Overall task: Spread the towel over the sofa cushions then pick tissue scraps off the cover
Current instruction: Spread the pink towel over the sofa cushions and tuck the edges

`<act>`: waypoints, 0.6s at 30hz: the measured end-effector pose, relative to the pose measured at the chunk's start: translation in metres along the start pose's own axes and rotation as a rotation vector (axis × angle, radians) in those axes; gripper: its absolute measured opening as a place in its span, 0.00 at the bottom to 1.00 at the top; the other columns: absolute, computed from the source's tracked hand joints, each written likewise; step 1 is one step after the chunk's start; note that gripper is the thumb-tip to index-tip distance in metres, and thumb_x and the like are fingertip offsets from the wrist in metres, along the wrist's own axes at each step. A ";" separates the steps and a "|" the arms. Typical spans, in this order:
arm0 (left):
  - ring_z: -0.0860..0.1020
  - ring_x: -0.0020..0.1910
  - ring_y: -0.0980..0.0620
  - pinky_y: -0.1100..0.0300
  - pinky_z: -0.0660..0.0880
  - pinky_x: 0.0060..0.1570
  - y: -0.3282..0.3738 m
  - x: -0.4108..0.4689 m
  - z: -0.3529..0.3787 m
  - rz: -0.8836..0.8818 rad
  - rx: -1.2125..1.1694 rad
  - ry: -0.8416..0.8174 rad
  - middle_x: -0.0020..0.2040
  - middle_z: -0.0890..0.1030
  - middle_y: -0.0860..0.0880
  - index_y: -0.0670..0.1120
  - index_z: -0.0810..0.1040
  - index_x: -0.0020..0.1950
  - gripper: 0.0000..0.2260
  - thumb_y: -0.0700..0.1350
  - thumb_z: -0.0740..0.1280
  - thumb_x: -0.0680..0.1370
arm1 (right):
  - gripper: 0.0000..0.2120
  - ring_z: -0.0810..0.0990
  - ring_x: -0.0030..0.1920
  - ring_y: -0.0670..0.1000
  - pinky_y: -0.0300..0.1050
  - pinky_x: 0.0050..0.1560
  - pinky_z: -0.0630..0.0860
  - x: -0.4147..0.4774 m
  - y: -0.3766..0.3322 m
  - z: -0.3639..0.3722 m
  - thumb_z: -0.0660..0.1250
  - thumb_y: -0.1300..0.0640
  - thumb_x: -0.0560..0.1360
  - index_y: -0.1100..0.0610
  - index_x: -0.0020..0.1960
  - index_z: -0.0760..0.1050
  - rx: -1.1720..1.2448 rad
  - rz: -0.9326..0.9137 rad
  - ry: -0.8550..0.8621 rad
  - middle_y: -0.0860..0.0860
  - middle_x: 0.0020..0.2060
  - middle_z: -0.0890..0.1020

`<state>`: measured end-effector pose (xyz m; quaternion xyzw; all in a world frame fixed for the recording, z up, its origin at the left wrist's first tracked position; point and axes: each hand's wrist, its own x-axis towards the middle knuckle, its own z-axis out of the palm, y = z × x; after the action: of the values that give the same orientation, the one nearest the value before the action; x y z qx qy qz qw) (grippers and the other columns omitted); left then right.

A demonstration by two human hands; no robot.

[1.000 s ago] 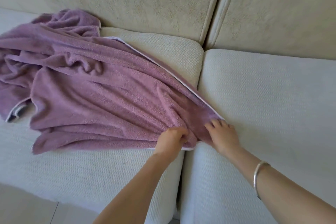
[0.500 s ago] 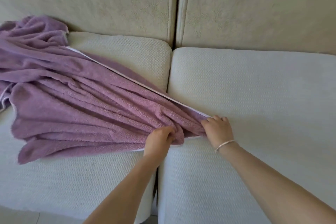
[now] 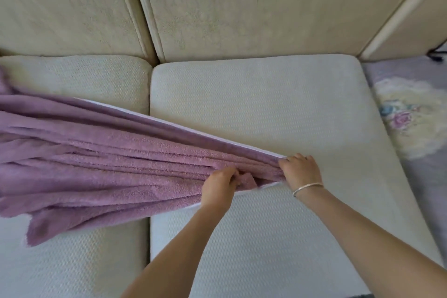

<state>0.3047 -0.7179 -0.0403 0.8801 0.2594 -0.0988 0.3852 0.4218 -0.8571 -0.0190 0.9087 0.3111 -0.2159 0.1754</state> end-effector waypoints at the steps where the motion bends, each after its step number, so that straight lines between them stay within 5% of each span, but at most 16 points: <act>1: 0.77 0.45 0.45 0.59 0.65 0.37 0.010 0.001 0.006 0.008 -0.006 -0.006 0.47 0.81 0.44 0.43 0.78 0.47 0.04 0.41 0.63 0.76 | 0.16 0.72 0.64 0.53 0.47 0.60 0.68 -0.003 0.011 0.002 0.50 0.60 0.80 0.57 0.62 0.72 -0.008 0.011 -0.005 0.53 0.60 0.78; 9: 0.77 0.46 0.45 0.57 0.68 0.37 0.104 0.008 0.053 0.100 -0.115 -0.051 0.47 0.81 0.44 0.42 0.77 0.46 0.04 0.40 0.64 0.76 | 0.16 0.73 0.62 0.54 0.46 0.56 0.72 -0.015 0.113 -0.009 0.51 0.61 0.79 0.56 0.63 0.70 -0.107 0.170 0.056 0.53 0.59 0.78; 14: 0.77 0.48 0.46 0.59 0.68 0.36 0.088 0.011 0.045 0.122 -0.022 -0.070 0.49 0.80 0.45 0.43 0.76 0.50 0.06 0.39 0.60 0.77 | 0.15 0.74 0.61 0.56 0.49 0.55 0.72 0.009 0.098 -0.025 0.52 0.64 0.78 0.60 0.62 0.70 -0.046 0.170 0.085 0.56 0.59 0.76; 18: 0.70 0.58 0.49 0.56 0.73 0.47 0.061 0.008 0.037 0.144 0.167 -0.069 0.58 0.75 0.49 0.47 0.72 0.61 0.12 0.43 0.61 0.77 | 0.16 0.74 0.62 0.55 0.49 0.55 0.74 0.012 0.062 -0.015 0.54 0.63 0.78 0.58 0.64 0.69 0.066 0.086 0.080 0.56 0.61 0.74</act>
<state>0.3451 -0.7763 -0.0303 0.9217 0.1730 -0.1223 0.3250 0.4742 -0.8907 -0.0010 0.9345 0.2713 -0.1818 0.1418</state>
